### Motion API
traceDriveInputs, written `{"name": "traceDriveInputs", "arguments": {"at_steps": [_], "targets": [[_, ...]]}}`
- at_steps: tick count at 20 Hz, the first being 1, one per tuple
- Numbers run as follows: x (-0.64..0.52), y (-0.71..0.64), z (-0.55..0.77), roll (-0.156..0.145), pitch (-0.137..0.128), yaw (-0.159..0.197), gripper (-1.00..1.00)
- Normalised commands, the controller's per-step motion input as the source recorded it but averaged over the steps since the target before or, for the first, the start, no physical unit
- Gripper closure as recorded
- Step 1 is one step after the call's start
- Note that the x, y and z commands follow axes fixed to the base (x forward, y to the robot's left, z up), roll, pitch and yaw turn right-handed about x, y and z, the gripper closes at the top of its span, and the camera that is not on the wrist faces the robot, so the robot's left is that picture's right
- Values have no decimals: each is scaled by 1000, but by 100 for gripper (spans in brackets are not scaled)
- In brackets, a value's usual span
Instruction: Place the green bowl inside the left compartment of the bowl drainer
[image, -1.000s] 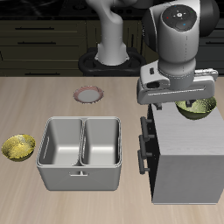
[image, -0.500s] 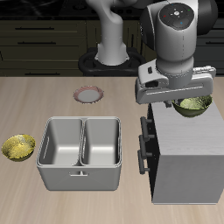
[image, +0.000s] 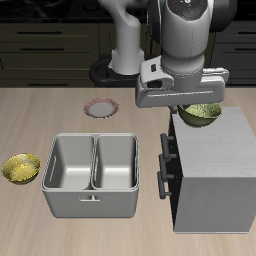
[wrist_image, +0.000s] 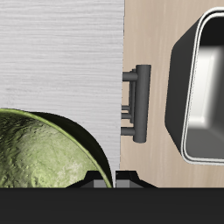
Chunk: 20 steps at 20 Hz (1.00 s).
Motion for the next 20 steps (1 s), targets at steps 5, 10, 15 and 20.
{"name": "traceDriveInputs", "arguments": {"at_steps": [5, 10, 15, 20], "targets": [[-239, -621, 244, -83, -42, 7, 100], [-261, -711, 202, -91, -39, 0, 100], [-212, -637, 227, -88, -43, -19, 100], [-119, -281, 121, -16, -71, 42, 100]]}}
